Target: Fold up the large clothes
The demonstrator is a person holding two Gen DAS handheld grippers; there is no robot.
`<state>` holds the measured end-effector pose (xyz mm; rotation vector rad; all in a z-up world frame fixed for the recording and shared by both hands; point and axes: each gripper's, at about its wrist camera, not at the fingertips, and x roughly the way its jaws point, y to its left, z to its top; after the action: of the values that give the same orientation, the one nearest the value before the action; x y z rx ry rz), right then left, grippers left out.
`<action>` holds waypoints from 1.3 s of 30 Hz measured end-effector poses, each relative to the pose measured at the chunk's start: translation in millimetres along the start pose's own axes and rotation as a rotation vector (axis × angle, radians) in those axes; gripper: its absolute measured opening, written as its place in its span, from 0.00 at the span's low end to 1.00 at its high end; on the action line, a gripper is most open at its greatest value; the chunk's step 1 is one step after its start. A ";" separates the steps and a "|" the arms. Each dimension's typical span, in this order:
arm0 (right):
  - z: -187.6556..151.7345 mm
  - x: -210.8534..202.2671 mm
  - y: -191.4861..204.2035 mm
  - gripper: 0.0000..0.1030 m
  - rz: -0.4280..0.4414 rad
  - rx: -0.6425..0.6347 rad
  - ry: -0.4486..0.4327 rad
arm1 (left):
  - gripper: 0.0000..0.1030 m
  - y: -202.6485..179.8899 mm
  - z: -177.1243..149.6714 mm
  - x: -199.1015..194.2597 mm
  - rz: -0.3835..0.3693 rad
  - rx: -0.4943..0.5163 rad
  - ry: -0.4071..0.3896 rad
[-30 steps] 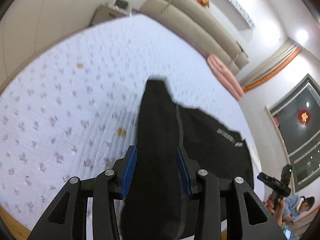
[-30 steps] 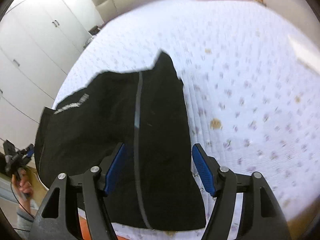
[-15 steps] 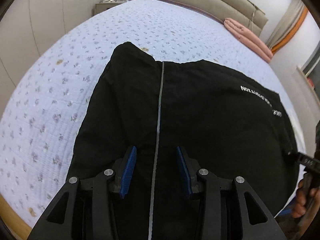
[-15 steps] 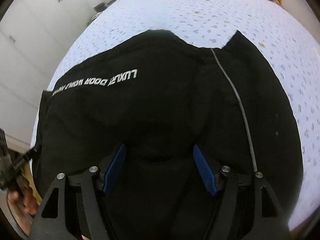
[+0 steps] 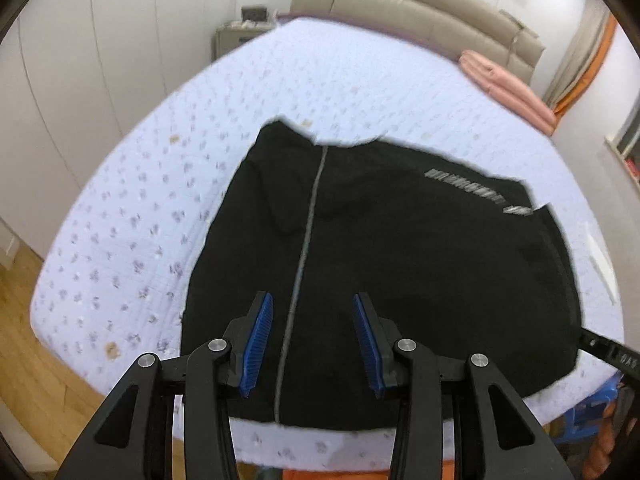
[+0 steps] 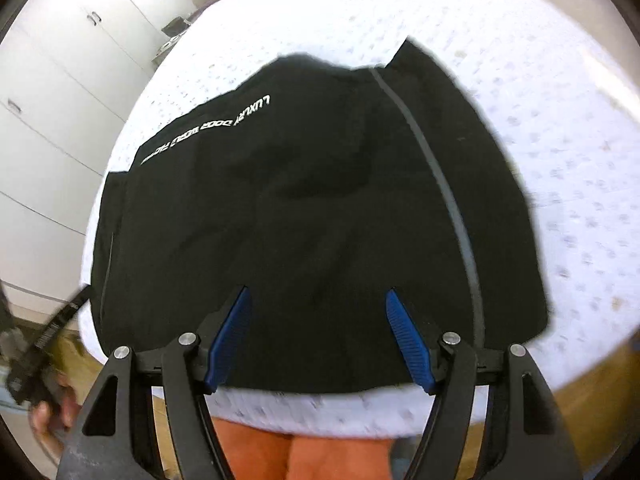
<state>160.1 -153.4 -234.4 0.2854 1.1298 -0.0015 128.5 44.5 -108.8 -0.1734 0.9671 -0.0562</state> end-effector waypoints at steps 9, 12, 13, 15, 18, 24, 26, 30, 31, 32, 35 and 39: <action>-29.4 -143.0 40.2 0.84 -0.089 -0.102 -0.253 | 0.42 -34.2 -5.4 -121.8 0.032 0.105 -0.181; -37.0 -177.1 51.9 0.87 -0.092 -0.105 -0.325 | 0.42 -39.5 -8.9 -150.0 0.029 0.124 -0.211; -38.7 -185.3 55.6 0.87 -0.100 -0.109 -0.341 | 0.42 -41.5 -9.9 -160.0 0.026 0.127 -0.224; -41.4 -201.0 59.2 0.87 -0.119 -0.123 -0.374 | 0.42 -44.2 -12.6 -176.3 0.020 0.131 -0.253; -44.8 -220.2 62.3 0.88 -0.134 -0.125 -0.405 | 0.42 -48.0 -17.0 -197.7 0.032 0.129 -0.299; -53.9 -243.3 66.1 0.90 -0.171 -0.130 -0.460 | 0.42 -54.7 -21.9 -218.9 0.032 0.139 -0.311; -56.9 -247.8 67.0 0.91 -0.176 -0.133 -0.474 | 0.42 -60.7 -26.0 -223.7 0.053 0.168 -0.323; -62.4 -255.6 66.6 0.91 -0.174 -0.131 -0.486 | 0.42 -68.2 -34.6 -231.7 0.039 0.187 -0.335; -63.3 -256.6 65.9 0.91 -0.176 -0.133 -0.487 | 0.42 -69.9 -36.0 -232.3 0.036 0.192 -0.335; -64.3 -257.7 64.4 0.91 -0.178 -0.135 -0.487 | 0.42 -72.1 -37.8 -233.1 0.040 0.200 -0.337; -67.2 -260.1 64.5 0.91 -0.175 -0.135 -0.492 | 0.42 -76.9 -41.9 -234.4 0.051 0.223 -0.346; -69.3 -261.4 66.5 0.91 -0.178 -0.136 -0.495 | 0.42 -77.8 -42.8 -233.6 0.057 0.230 -0.338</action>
<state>-4.5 -111.0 -13.9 0.0546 0.6559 -0.1451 -37.0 -8.1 70.9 0.0566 0.6216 -0.0830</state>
